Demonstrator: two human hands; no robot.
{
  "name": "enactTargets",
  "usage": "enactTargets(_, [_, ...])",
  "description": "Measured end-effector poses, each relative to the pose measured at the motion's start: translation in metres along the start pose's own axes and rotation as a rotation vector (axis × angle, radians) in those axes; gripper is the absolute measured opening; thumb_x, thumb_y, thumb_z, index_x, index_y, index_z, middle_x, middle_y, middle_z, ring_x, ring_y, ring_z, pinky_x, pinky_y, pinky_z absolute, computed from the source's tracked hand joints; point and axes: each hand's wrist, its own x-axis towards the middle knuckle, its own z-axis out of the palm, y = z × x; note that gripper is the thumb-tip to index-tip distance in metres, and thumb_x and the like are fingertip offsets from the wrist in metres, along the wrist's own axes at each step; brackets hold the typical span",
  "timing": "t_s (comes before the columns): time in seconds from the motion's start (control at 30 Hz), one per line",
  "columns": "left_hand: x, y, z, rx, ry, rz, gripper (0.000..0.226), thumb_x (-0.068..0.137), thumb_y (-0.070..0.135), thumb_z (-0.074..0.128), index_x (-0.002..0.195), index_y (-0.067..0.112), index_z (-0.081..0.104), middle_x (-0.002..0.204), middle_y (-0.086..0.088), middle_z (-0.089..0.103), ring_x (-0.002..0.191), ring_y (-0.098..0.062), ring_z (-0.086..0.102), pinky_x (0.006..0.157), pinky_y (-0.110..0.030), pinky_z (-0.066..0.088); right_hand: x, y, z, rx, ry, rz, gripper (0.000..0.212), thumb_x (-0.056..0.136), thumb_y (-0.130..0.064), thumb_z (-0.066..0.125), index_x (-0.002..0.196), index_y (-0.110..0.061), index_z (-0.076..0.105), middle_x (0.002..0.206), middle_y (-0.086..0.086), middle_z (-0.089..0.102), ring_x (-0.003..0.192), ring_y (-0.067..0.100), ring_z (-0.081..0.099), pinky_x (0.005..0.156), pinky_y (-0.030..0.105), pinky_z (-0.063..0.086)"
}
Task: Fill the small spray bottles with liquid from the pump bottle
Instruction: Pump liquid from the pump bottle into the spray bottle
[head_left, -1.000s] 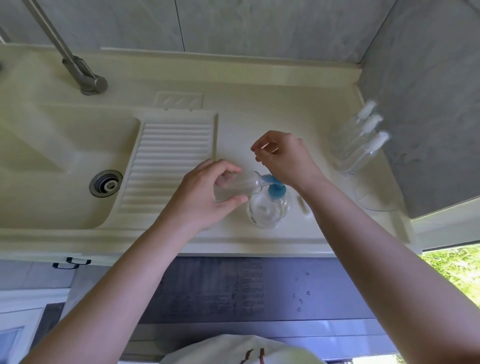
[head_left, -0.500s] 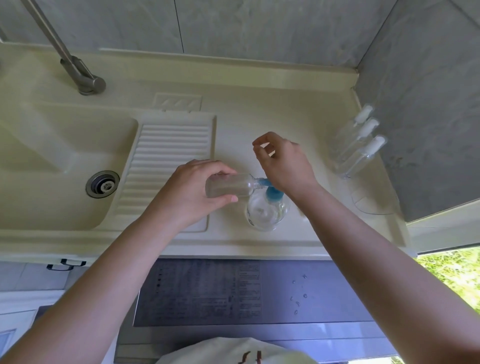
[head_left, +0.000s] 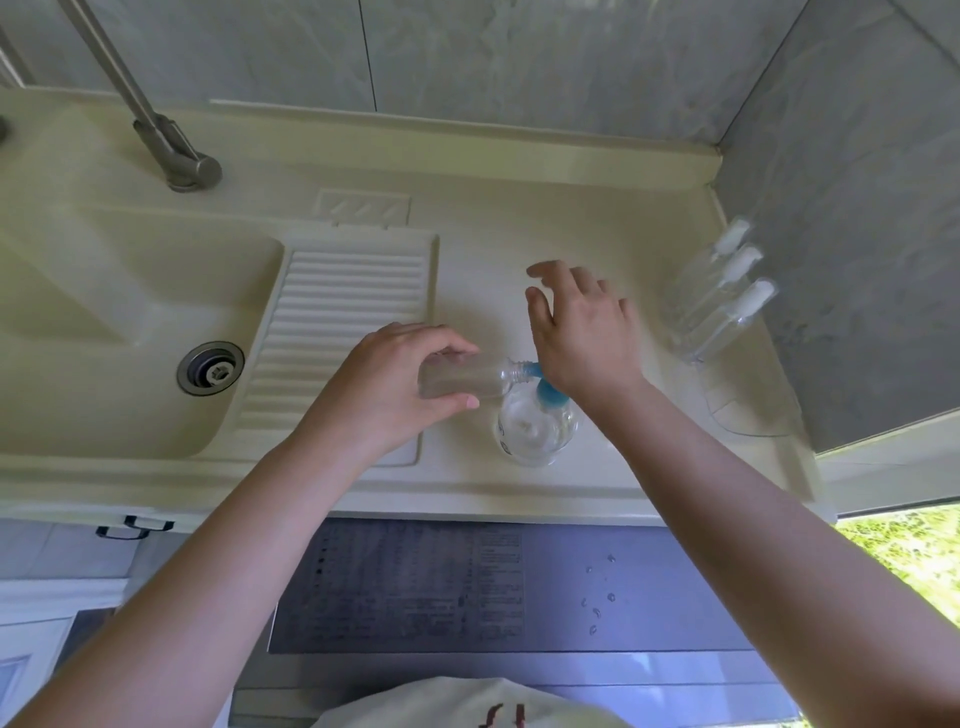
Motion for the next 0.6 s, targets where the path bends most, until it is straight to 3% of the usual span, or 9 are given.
enactTargets(0.2, [0.000, 0.000, 0.000, 0.006, -0.002, -0.009, 0.043, 0.073, 0.035, 0.084, 0.114, 0.033, 0.068, 0.102, 0.025, 0.064, 0.099, 0.001, 0.054, 0.085, -0.008, 0.034, 0.008, 0.000, -0.010, -0.080, 0.075, -0.005, 0.042, 0.102, -0.044, 0.037, 0.142, -0.030, 0.042, 0.142, 0.000, 0.051, 0.131, 0.028, 0.044, 0.098, 0.044, 0.030])
enactTargets(0.33, [0.000, 0.003, -0.001, 0.015, -0.002, -0.018, 0.044, 0.073, 0.035, 0.084, 0.115, 0.033, 0.068, 0.102, 0.025, 0.063, 0.101, -0.003, 0.056, 0.091, -0.021, 0.042, 0.001, 0.002, 0.003, -0.089, -0.002, 0.043, 0.046, 0.104, -0.043, 0.033, 0.147, -0.028, 0.037, 0.160, 0.005, 0.030, 0.151, 0.033, 0.015, 0.116, 0.048, 0.015])
enactTargets(0.47, [-0.002, 0.004, -0.001, 0.008, -0.002, -0.023, 0.044, 0.073, 0.035, 0.085, 0.114, 0.031, 0.068, 0.101, 0.024, 0.063, 0.101, -0.005, 0.058, 0.093, -0.026, 0.044, 0.004, -0.001, -0.011, -0.181, 0.118, -0.005, 0.055, 0.104, -0.047, 0.029, 0.155, -0.028, 0.023, 0.166, 0.013, 0.012, 0.152, 0.039, -0.001, 0.122, 0.057, 0.000])
enactTargets(0.6, [-0.001, 0.003, -0.001, 0.005, 0.009, -0.017, 0.043, 0.073, 0.034, 0.085, 0.113, 0.031, 0.069, 0.101, 0.024, 0.064, 0.100, -0.005, 0.058, 0.094, -0.027, 0.045, 0.000, -0.006, -0.004, -0.200, 0.026, 0.008, 0.058, 0.104, -0.046, 0.024, 0.159, -0.030, 0.013, 0.166, 0.015, 0.004, 0.152, 0.041, -0.006, 0.120, 0.062, -0.003])
